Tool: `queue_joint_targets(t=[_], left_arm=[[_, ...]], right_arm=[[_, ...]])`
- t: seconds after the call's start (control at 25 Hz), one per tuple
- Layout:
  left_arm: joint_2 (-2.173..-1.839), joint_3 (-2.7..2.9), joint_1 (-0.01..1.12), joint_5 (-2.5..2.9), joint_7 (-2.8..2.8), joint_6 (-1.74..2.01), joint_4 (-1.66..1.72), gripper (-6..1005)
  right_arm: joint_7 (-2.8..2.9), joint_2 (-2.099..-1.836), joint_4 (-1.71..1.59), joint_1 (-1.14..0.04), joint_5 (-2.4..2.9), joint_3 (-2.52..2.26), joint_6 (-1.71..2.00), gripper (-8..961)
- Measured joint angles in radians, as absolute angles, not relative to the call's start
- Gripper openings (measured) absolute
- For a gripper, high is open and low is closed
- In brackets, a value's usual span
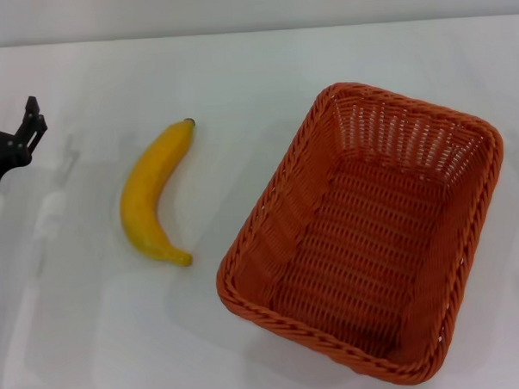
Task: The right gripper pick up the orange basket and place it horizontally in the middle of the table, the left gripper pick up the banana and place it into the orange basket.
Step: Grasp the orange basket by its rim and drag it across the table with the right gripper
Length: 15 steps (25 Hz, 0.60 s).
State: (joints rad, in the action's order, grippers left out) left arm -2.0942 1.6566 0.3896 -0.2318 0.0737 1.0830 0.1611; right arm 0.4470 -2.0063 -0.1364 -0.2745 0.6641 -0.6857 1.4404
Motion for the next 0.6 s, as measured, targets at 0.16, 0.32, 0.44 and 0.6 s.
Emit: queue_joint_targets(t=[0.16,0.32,0.44,0.6], left_arm=[[-2.094,1.657,0.390,-0.232,0.074,1.083,0.161,872],[-2.094,1.657,0.390,-0.232,0.074,1.083,0.161,872],[-2.094,1.657,0.390,-0.232,0.074,1.083,0.161,872],[-2.094,1.657,0.390,-0.232,0.074,1.083,0.161,871]], right_arm=[[0.447,-2.006,-0.137,-0.275,0.663,-0.686,1.440,832],[0.447,-2.006,-0.137,-0.275,0.663,-0.686,1.440,832],[0.447,-2.006,-0.137,-0.275,0.663,-0.686,1.440,832],[0.447,-2.006,-0.136,-0.275,0.663,-0.686,1.440,832]])
